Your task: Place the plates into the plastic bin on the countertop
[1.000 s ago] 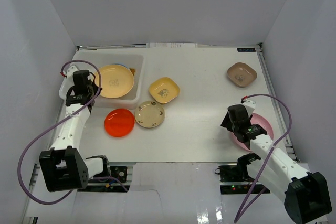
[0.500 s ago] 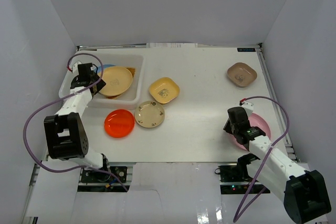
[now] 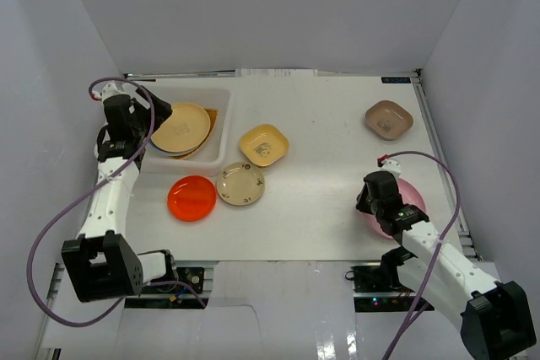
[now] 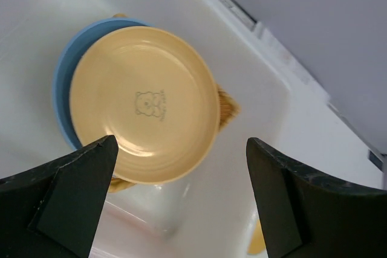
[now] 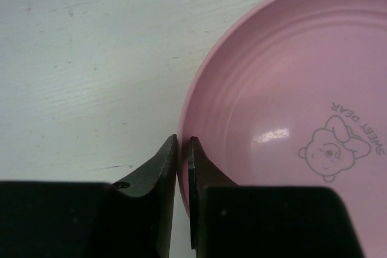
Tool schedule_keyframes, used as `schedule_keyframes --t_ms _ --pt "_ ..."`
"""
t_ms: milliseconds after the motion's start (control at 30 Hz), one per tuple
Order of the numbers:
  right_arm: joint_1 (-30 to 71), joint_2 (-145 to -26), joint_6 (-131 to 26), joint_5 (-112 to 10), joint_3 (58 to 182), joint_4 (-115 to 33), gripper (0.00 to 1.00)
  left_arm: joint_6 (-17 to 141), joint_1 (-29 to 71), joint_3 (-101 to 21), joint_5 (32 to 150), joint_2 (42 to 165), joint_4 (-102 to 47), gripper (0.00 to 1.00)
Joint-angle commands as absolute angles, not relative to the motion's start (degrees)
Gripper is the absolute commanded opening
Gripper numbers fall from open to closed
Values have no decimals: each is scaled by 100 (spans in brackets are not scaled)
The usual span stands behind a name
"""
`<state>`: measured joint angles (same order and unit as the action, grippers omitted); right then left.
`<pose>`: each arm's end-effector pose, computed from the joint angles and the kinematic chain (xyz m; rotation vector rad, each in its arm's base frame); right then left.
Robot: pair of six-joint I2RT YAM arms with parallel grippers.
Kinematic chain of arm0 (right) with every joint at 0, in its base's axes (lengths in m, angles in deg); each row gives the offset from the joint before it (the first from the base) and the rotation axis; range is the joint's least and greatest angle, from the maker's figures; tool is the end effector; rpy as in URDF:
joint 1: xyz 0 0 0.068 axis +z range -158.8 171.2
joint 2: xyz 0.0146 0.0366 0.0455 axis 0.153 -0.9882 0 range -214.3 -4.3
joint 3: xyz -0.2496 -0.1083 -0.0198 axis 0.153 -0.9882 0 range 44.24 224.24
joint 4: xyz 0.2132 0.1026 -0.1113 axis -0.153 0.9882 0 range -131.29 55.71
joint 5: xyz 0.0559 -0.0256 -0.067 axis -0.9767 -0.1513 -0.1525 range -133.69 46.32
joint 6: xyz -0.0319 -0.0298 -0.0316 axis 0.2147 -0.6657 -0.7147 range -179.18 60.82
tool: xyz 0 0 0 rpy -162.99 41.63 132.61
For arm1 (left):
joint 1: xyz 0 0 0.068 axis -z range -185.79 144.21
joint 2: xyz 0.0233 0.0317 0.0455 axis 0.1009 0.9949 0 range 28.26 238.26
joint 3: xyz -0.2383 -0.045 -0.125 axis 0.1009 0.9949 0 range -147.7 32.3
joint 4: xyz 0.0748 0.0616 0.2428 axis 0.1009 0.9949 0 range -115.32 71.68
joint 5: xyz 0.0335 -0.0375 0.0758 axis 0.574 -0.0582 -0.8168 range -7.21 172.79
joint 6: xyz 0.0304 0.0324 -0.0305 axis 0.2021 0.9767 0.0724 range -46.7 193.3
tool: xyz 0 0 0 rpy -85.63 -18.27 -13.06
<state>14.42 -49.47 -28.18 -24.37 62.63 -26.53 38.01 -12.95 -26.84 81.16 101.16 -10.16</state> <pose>0.1519 0.0524 0.1725 0.3235 2.2264 0.1204 0.2881 0.0372 0.3128 -0.7717 1.9387 -0.2703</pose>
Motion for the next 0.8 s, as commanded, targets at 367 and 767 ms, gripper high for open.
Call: schedule_keyframes --t_ms 367,767 --pt "4180 -7009 -3964 -2399 9466 -3487 8 3568 -667 -2166 12313 7803 -1862 98" --pt "5236 -11218 -6699 -3187 14871 -3584 8 4147 176 -4722 10882 7387 -1092 98"
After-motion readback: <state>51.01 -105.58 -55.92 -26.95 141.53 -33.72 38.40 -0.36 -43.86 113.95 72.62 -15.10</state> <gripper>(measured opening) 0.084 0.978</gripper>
